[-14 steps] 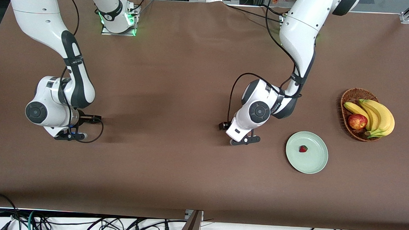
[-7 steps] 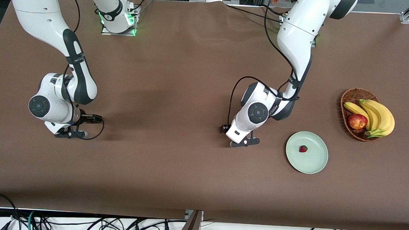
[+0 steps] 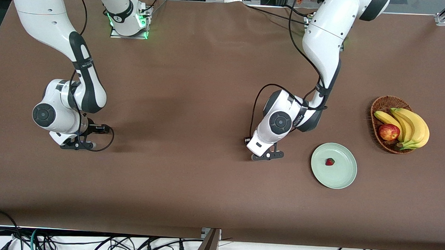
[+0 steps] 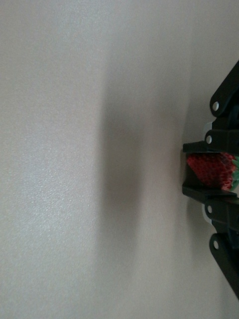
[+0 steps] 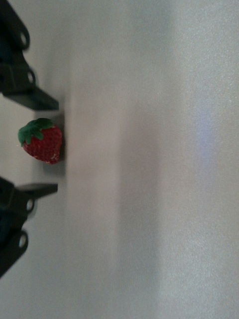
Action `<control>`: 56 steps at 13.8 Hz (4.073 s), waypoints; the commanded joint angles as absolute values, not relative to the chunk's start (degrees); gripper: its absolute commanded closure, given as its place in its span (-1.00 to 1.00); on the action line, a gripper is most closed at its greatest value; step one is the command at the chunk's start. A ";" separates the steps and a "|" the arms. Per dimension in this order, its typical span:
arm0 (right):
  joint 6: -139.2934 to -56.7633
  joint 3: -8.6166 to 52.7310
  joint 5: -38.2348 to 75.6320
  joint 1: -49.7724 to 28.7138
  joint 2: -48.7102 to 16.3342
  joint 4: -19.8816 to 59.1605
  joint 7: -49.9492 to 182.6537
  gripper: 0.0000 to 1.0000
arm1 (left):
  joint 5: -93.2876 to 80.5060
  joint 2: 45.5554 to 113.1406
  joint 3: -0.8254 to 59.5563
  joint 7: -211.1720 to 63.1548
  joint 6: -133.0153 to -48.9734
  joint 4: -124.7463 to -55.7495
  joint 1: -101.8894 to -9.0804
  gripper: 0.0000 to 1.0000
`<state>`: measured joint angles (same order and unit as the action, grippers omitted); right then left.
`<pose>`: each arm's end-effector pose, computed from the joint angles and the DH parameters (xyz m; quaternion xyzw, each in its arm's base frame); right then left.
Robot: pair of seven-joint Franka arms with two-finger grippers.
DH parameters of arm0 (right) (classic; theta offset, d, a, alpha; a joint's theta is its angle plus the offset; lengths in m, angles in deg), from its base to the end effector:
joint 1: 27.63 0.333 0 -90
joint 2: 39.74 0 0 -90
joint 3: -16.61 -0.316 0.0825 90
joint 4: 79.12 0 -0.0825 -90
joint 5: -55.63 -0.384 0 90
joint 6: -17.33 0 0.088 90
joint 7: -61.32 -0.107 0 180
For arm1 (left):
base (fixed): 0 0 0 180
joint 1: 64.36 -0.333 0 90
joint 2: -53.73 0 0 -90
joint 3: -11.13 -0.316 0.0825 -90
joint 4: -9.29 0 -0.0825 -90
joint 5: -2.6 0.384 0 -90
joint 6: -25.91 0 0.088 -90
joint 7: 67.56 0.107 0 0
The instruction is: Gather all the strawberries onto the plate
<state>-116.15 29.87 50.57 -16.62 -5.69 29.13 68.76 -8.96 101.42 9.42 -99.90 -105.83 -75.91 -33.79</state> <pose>0.6179 -0.0181 0.1848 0.9967 0.0274 -0.0705 0.0299 0.6206 -0.3508 0.1755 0.9936 0.0933 -0.0404 0.0498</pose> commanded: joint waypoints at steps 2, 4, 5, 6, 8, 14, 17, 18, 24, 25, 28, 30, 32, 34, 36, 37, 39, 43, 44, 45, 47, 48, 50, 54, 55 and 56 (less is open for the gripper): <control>-117.32 30.23 50.97 -16.11 -7.22 31.27 69.23 0.25 | -8.03 98.38 8.93 -93.26 -102.25 -76.41 -39.64 1.00; -117.23 30.14 50.97 -16.11 -7.22 31.10 69.14 0.41 | -8.12 97.50 9.11 -84.39 -101.63 -76.32 -44.82 1.00; -117.23 29.97 50.97 -16.03 -7.31 30.57 68.97 0.41 | -8.12 96.45 9.11 -80.69 -100.32 -76.40 -46.76 1.00; -117.23 29.62 50.97 -15.68 -7.48 29.61 68.27 0.41 | -8.12 95.75 9.02 -76.74 -97.61 -75.88 -48.87 1.00; -116.62 27.87 50.89 -14.89 -7.83 26.19 66.61 0.41 | -8.03 94.77 8.84 -67.34 -96.26 -75.79 -53.09 1.00; -117.14 12.86 50.89 -12.70 -5.47 17.57 39.77 0.41 | -7.33 97.06 8.05 -58.50 -97.14 -75.70 -57.24 0.00; -121.08 11.16 51.24 -1.92 0.67 10.21 17.53 0.40 | -8.03 96.88 8.14 -58.94 -97.14 -75.53 -57.59 -1.00; -122.06 11.33 51.41 1.52 3.04 6.96 11.72 0.40 | -8.12 96.53 8.14 -59.38 -97.14 -75.44 -57.24 -1.00; -135.05 11.25 51.06 11.47 10.26 2.09 0.50 0.40 | -8.12 96.01 8.67 -62.99 -95.21 -72.27 -56.19 -1.00; -137.16 11.16 51.06 12.61 11.31 2.09 -0.11 0.40 | -8.21 95.83 8.84 -63.42 -95.21 -72.27 -55.75 -1.00; -140.52 11.16 50.97 14.29 13.69 1.13 -0.90 -0.45 | -8.65 95.56 8.93 -65.44 -94.69 -72.36 -55.40 -1.00; -140.35 11.33 51.50 14.56 13.35 0.51 0.06 -1.00 | -9.88 95.48 8.93 -67.73 -93.02 -72.27 -55.31 -1.00; -137.38 11.95 51.85 13.42 12.30 -1.15 1.28 -1.00 | -9.97 95.12 8.93 -69.39 -93.01 -72.27 -54.17 -1.00; -129.32 12.74 51.77 10.27 10.63 -3.52 9.85 -1.00 | -9.97 95.12 10.32 -72.82 -93.01 -72.27 -53.38 -1.00; -122.71 12.74 51.50 5.53 8.09 -3.71 21.71 -1.00 | -9.88 95.12 13.14 -80.43 -93.01 -72.01 -51.89 -1.00; -119.03 12.65 51.41 2.90 6.42 -3.71 27.69 -1.00 | -9.79 95.38 13.58 -84.57 -93.18 -72.01 -50.05 -1.00; -108.15 12.74 51.59 -2.20 2.55 -3.71 38.85 -1.00 | -9.70 95.91 13.59 -92.30 -93.54 -72.10 -44.35 -1.00; -91.61 14.22 51.94 -12.31 -4.74 -3.71 52.85 -1.00 | -9.70 96.44 13.59 -107.26 -94.41 -73.15 -37.13 -1.00; -87.65 15.63 51.77 -14.34 -6.59 -3.80 56.28 -1.00 | -9.79 97.49 13.59 -109.02 -96.59 -73.15 -35.55 -1.00; -84.57 16.25 51.94 -15.31 -8.43 -3.80 58.40 -1.00 | -9.79 98.63 13.59 -111.13 -98.70 -73.24 -33.97 -1.00; -79.55 17.66 54.47 -15.85 -12.65 -3.80 58.51 -1.00 | -9.44 99.34 13.59 -114.48 -103.35 -76.30 -30.89 -1.00; -78.05 17.66 56.49 -16.37 -14.84 -3.80 58.42 -1.00 | -9.35 99.34 13.33 -115.80 -105.21 -77.36 -29.74 -1.00; -76.46 17.40 57.48 -18.39 -20.64 -2.31 58.42 -1.00 | -9.00 99.17 12.97 -115.29 -105.14 -77.20 -30.51 -1.00; -70.14 17.31 57.48 -22.87 -27.33 0.59 58.95 -1.00 | -8.65 99.25 12.97 -113.87 -105.05 -77.55 -31.40 -0.12; -69.43 17.31 57.39 -24.53 -28.65 1.21 59.03 -1.00 | -8.65 99.17 12.89 -113.88 -104.96 -77.55 -31.66 -0.01; -69.77 17.31 57.04 -26.20 -30.32 2.34 59.04 -1.00 | -8.65 99.17 12.89 -114.05 -104.70 -77.55 -31.75 0.00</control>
<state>-69.63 18.16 56.62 -23.01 -26.56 -1.67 58.47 -9.24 100.21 12.77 -114.39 -105.00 -76.53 -31.58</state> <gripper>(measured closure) 0.000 0.361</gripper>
